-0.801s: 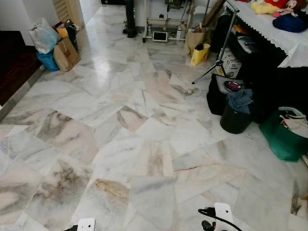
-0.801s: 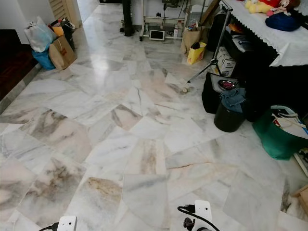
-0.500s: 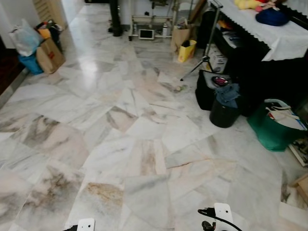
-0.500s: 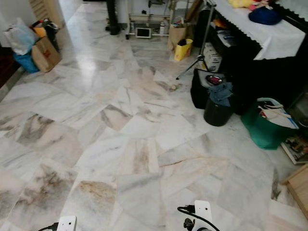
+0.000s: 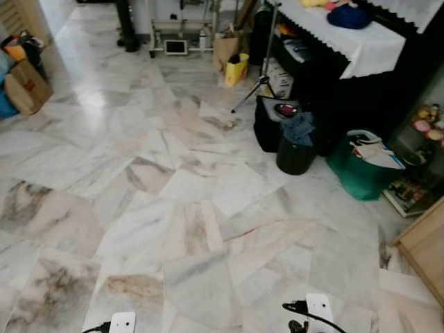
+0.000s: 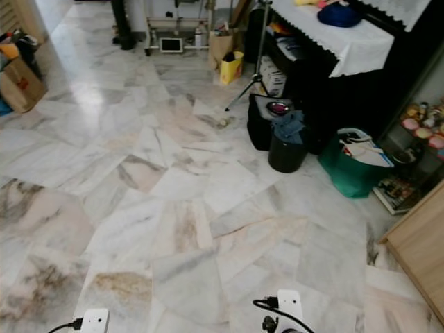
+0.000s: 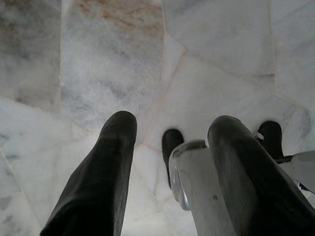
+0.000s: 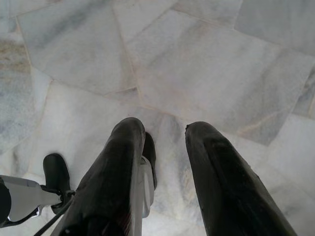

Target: Hang keys on a hook

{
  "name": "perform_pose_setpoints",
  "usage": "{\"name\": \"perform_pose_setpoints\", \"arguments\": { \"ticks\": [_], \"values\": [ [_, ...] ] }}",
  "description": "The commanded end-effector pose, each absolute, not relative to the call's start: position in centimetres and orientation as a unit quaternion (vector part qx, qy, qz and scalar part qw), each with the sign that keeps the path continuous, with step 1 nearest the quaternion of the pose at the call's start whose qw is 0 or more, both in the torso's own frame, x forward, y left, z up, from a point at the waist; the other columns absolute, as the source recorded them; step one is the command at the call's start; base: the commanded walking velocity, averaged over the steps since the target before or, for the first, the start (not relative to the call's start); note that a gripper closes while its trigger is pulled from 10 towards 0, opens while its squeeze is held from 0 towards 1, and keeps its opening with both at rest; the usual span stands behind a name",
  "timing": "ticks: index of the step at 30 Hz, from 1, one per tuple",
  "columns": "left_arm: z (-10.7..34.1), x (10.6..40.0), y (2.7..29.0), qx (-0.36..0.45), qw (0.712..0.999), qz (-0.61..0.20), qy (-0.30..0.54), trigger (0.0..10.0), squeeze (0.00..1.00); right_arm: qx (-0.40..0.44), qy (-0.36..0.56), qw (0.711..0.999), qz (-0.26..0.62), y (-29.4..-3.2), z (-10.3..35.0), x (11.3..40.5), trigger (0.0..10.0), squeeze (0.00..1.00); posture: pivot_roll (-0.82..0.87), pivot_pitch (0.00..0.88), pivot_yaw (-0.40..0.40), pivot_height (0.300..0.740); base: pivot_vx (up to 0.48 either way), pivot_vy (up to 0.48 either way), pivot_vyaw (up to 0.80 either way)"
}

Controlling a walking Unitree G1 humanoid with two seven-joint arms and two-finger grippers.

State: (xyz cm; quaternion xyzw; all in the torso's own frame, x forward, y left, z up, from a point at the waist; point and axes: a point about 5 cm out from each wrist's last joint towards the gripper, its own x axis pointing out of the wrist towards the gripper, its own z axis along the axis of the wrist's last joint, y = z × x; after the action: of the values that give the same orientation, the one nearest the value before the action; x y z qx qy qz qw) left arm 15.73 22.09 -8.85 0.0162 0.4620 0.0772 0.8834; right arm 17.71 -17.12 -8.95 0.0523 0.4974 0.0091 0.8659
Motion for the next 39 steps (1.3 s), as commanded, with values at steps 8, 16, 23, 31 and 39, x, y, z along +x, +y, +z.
{"name": "perform_pose_setpoints", "arguments": {
  "ticks": [8, 16, 23, 31, 39],
  "values": [
    [-8.96, 15.54, 22.00, 0.056, 0.878, 0.043, 0.473, 10.0, 0.00, 0.051, 0.498, 0.866, 0.006, -17.32, -8.97, 17.62, 10.0, 0.00, 0.06, 0.002, -0.051, 0.740, 0.000, -0.164, -0.74],
    [-9.20, 15.25, 21.61, 0.046, 0.874, 0.047, 0.482, 10.0, 0.00, 0.049, 0.499, 0.865, 0.007, -17.40, -8.97, 17.62, 10.0, 0.00, 0.06, 0.004, -0.056, 0.740, 0.000, -0.164, -0.72],
    [-9.25, 15.12, 21.68, 0.042, 0.872, 0.055, 0.484, 10.0, 0.00, 0.049, 0.500, 0.865, 0.006, -17.44, -8.96, 17.64, 10.0, 0.00, 0.06, 0.005, -0.057, 0.740, 0.000, 0.000, -0.72],
    [-9.19, 15.15, 21.84, 0.047, 0.873, 0.050, 0.483, 10.0, 0.00, 0.050, 0.499, 0.865, 0.008, -17.30, -8.94, 17.71, 10.0, 0.00, 0.06, 0.005, -0.052, 0.740, 0.000, 0.000, -0.71],
    [-9.22, 15.22, 21.57, 0.051, 0.873, 0.044, 0.483, 10.0, 0.00, 0.048, 0.499, 0.865, 0.008, -17.31, -8.92, 17.75, 10.0, 0.00, 0.06, 0.003, -0.053, 0.740, 0.000, 0.000, -0.71]
  ]
}}
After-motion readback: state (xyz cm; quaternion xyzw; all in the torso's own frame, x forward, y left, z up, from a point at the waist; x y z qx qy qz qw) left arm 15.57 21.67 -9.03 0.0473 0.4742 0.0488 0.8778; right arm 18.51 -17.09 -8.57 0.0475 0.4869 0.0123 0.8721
